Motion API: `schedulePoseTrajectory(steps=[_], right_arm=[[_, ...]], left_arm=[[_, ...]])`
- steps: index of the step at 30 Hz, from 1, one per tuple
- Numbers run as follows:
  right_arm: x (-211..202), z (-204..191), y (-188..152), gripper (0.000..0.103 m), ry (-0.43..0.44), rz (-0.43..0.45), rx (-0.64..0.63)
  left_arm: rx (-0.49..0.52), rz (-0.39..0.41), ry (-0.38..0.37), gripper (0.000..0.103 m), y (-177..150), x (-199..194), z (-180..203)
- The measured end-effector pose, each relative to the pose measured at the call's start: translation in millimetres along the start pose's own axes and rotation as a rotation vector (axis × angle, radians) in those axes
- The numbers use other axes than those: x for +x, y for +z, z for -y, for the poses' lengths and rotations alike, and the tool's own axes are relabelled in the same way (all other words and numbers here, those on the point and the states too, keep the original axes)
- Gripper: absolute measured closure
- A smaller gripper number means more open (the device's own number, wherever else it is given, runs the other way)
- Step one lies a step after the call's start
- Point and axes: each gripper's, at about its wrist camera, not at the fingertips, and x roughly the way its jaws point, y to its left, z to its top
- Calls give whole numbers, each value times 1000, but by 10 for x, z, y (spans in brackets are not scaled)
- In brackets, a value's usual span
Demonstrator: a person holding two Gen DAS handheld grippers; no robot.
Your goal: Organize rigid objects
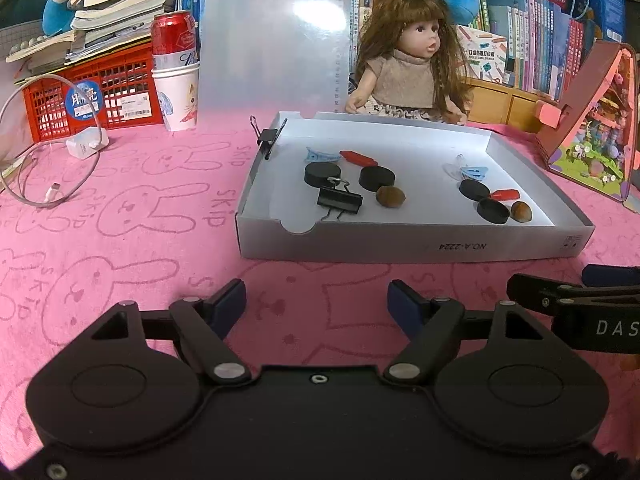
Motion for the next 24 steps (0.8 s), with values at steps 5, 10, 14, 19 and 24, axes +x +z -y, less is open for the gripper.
schedulePoseTrajectory(steps=[5,10,14,19,24], right_arm=[[-14,-3,-16,0,-7,4,3],[-20,0,-17,0,-11,5,9],[-17,-5,-18,0,-15,3,4],[-3,-20,-17,0,-29,-4,-5],[21,-50,-15,0,-48,-15,-25]], left_arm=[[-4,2,4,26,-2,-5,-7],[-14,3,9,26,-1,-2,-28],[-9,1,10,25,0,5,-25],[0,-7,7,20,0,24,-10],[14,-17,3,13,7,58,20]])
